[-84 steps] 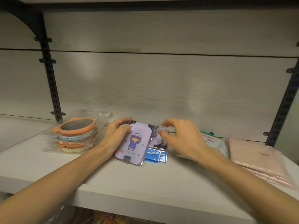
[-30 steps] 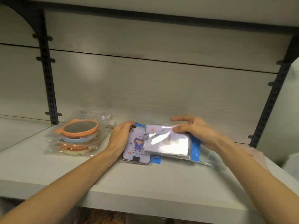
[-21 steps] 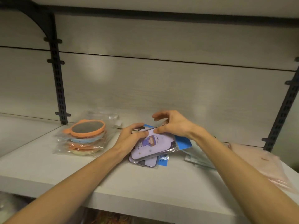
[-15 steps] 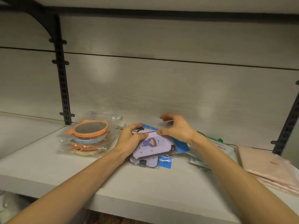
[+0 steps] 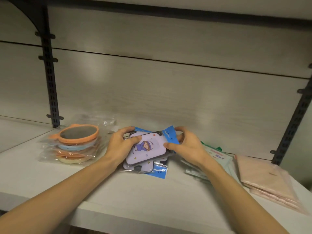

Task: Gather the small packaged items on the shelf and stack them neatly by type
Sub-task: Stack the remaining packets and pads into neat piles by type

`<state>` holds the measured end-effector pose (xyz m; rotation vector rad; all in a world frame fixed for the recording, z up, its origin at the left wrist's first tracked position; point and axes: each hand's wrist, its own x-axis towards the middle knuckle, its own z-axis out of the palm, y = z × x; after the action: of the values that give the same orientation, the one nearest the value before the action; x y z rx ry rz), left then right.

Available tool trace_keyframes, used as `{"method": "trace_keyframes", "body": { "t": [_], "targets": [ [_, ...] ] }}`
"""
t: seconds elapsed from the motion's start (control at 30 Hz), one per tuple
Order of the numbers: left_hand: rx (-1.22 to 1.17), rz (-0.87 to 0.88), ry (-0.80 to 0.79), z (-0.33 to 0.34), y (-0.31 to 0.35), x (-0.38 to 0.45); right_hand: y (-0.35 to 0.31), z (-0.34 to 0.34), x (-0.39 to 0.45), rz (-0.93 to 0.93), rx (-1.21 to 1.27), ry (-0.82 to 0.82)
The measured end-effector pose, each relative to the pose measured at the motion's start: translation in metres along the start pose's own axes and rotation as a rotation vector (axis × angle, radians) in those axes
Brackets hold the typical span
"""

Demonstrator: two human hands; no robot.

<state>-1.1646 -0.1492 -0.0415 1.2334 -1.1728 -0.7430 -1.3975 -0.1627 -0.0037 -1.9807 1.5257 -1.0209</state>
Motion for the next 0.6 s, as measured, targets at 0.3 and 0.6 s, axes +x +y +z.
{"method": "trace_keyframes", "body": {
  "t": [0.3, 0.6],
  "targets": [
    [0.061, -0.006, -0.047, -0.004, 0.0, -0.004, 0.002, 0.002, -0.001, 0.003, 0.214, 0.128],
    [0.065, -0.013, -0.104, -0.004, 0.009, -0.012, 0.005, 0.004, 0.0, -0.101, 0.202, 0.105]
  ]
}}
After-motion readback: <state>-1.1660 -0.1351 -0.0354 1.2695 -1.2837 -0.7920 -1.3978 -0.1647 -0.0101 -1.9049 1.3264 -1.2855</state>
